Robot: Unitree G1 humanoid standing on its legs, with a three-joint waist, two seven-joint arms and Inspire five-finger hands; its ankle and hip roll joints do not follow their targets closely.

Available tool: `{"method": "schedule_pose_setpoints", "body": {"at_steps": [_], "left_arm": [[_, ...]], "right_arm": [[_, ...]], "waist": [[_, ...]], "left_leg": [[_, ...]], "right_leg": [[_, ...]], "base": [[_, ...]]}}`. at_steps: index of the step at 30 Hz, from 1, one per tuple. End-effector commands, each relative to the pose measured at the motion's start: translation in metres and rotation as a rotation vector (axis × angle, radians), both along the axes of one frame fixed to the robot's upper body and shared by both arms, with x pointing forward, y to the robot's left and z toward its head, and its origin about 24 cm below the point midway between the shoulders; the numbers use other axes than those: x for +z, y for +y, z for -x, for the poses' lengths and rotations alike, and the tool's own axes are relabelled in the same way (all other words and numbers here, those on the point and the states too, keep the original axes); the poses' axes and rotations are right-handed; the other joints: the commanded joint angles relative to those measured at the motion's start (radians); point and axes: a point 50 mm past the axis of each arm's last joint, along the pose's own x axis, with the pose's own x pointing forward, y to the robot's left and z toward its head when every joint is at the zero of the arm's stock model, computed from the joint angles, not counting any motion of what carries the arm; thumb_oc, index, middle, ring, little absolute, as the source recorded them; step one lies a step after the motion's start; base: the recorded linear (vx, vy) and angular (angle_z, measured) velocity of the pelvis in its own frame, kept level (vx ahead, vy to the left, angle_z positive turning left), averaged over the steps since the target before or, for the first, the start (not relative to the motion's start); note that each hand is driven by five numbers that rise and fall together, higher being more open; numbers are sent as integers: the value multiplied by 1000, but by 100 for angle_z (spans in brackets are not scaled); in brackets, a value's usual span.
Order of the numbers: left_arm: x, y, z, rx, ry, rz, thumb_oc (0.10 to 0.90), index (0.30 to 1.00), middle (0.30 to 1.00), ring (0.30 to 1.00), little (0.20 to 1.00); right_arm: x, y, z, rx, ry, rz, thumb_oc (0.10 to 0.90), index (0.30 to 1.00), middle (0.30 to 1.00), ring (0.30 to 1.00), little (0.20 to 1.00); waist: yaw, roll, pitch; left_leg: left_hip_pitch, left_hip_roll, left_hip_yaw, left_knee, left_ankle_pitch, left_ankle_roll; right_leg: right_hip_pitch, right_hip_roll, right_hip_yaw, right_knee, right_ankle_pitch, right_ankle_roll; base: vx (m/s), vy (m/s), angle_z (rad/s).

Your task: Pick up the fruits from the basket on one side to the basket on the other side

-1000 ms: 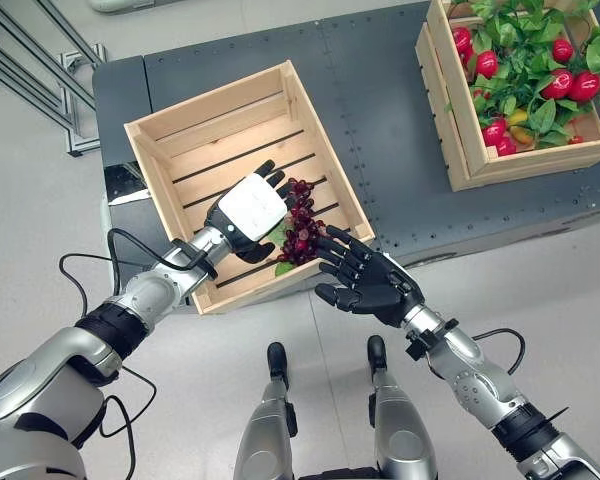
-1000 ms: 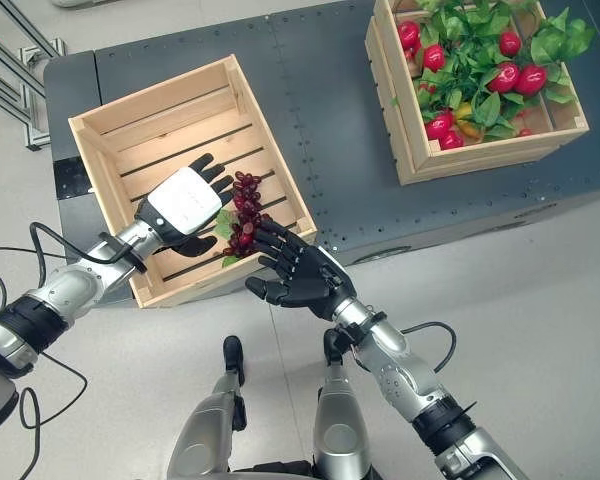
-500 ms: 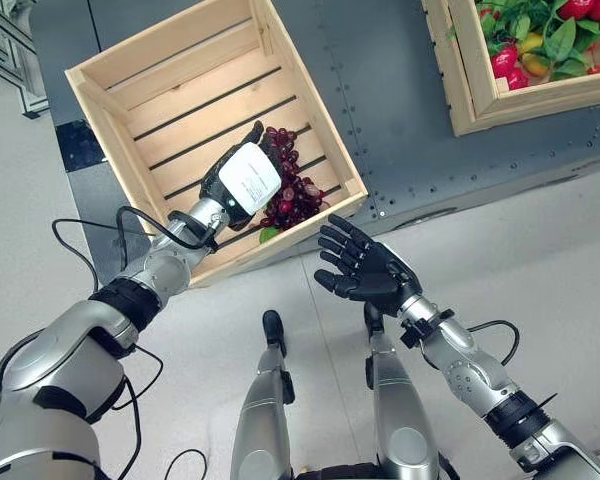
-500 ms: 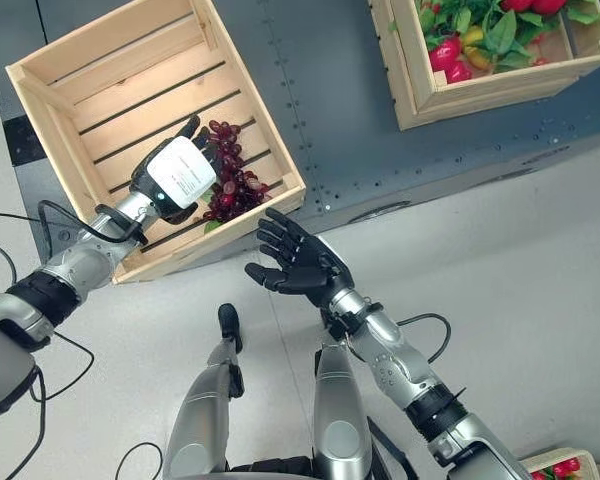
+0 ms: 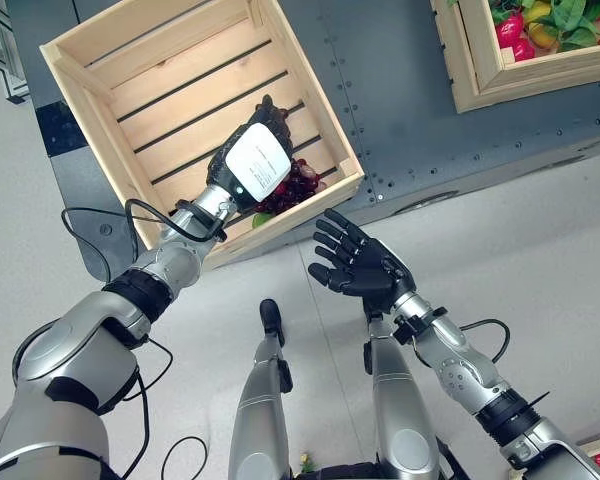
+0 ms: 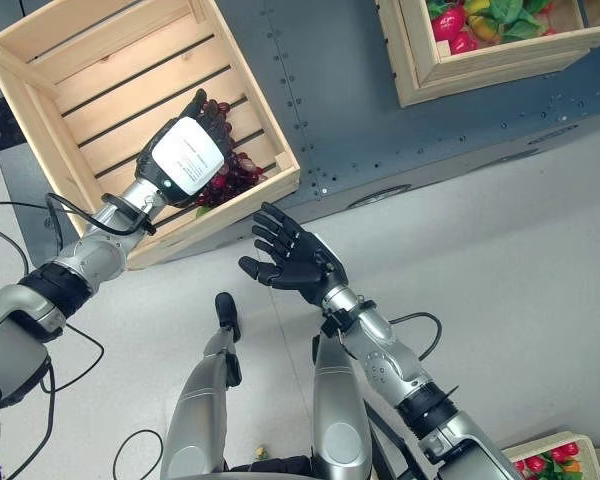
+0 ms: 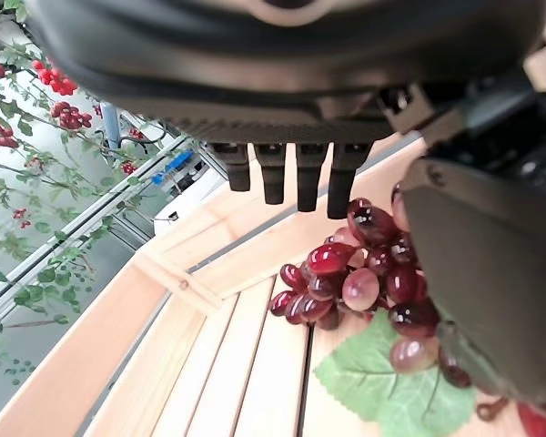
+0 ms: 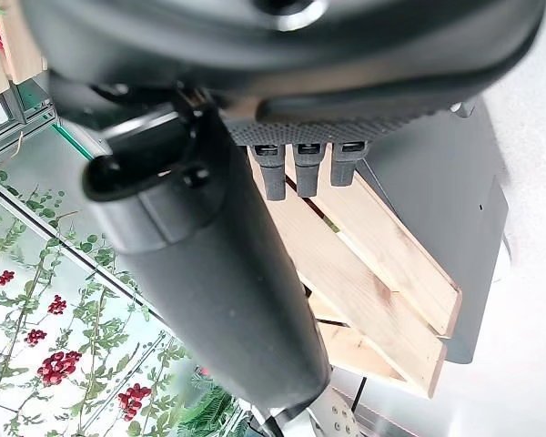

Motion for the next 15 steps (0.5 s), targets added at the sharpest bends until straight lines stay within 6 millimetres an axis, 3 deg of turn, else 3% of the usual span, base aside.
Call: {"method": "schedule_pose_setpoints", "body": {"at_steps": [1, 11, 15], "left_arm": [[72, 0, -2, -6, -276, -1, 800, 900, 900, 900, 900], [65, -10, -7, -13, -204, -32, 800, 900, 900, 900, 900], [51, -21, -13, -44, -56, -56, 800, 900, 900, 900, 900]], "right_arm": [[42, 17, 1, 37, -165, -140, 800, 900, 900, 900, 900], [45, 19, -1, 17, -167, -149, 800, 900, 900, 900, 900], [48, 21, -4, 4, -169, -153, 800, 900, 900, 900, 900]], "waist": [[-3, -54, -5], [-6, -63, -5], [-10, -70, -5]], "left_leg": [[-59, -35, -19, 189, -132, 27], [-81, -38, -21, 199, -133, 26], [-98, -38, -22, 206, -134, 26]], "right_leg": [[18, 48, -19, -62, 87, -75], [-3, 50, -24, -59, 90, -76], [-21, 53, -26, -53, 94, -74]], "base": [[0, 0, 0], [0, 0, 0], [0, 0, 0]]}}
